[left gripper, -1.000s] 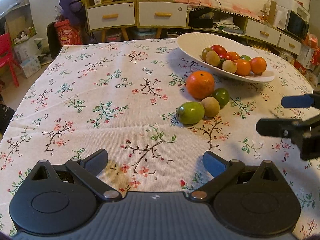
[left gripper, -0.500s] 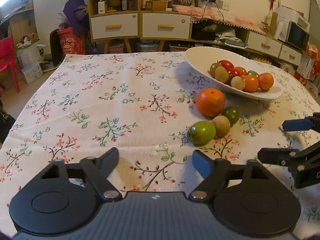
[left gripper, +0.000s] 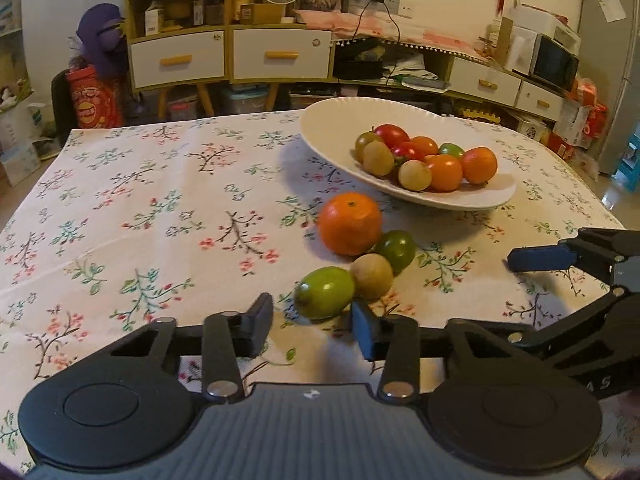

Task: Organize fruits
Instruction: 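Grasp the green lime-like fruit with the left gripper while the right grasps a tan fruit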

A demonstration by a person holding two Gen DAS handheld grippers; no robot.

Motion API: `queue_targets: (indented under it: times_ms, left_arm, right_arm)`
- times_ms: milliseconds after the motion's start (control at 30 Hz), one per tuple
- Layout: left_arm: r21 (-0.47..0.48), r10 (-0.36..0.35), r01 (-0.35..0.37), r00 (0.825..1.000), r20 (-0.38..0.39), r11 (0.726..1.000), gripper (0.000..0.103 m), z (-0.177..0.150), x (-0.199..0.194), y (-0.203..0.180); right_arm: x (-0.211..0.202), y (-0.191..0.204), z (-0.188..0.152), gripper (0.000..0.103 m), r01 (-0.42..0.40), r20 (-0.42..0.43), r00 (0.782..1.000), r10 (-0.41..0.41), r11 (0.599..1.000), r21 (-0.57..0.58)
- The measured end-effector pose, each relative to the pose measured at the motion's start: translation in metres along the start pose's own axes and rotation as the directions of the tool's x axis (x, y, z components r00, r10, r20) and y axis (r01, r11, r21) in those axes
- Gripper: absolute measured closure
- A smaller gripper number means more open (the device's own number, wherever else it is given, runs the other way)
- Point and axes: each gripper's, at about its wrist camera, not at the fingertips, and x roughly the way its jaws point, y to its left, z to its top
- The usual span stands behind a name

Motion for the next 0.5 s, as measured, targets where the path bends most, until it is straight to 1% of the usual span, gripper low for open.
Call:
queue_targets:
  times_ms: [33, 200, 267, 333, 367, 433, 500]
  left_arm:
    - [-0.001, -0.007, 0.007, 1.000, -0.002, 1.000, 0.076, 0.001, 0.000, 0.000]
    - [0.004, -0.010, 0.010, 1.000, -0.004, 1.000, 0.077, -0.001, -0.002, -0.001]
    - [0.003, -0.004, 0.004, 1.000, -0.007, 1.000, 0.077, -0.001, -0.004, 0.001]
    - [-0.004, 0.006, -0.006, 1.000, -0.011, 1.000, 0.077, 0.000, -0.006, 0.004]
    - [-0.009, 0.010, -0.010, 1.000, -0.013, 1.000, 0.077, 0.000, -0.007, 0.006]
    - [-0.019, 0.013, -0.013, 1.000, -0.015, 1.000, 0.077, -0.001, -0.010, 0.010]
    - [-0.019, 0.016, -0.016, 1.000, -0.018, 1.000, 0.077, -0.003, -0.013, 0.013]
  right_arm:
    - [0.000, 0.000, 0.001, 0.011, 0.001, 0.000, 1.000, -0.001, 1.000, 0.001]
    - [0.000, 0.005, 0.002, 0.017, -0.007, 0.008, 1.000, 0.007, 1.000, -0.010]
    - [-0.001, 0.008, 0.003, 0.026, -0.002, 0.021, 1.000, 0.002, 1.000, -0.009]
    - [-0.001, 0.010, 0.004, 0.042, -0.012, 0.030, 0.999, 0.012, 1.000, 0.002]
    - [0.000, 0.013, 0.004, 0.045, -0.026, 0.029, 0.999, 0.026, 1.000, 0.001]
    - [0.001, 0.020, 0.001, 0.054, -0.035, 0.035, 0.999, 0.036, 0.999, -0.027]
    - [0.003, 0.028, 0.000, 0.057, -0.038, 0.040, 0.998, 0.040, 0.998, -0.059]
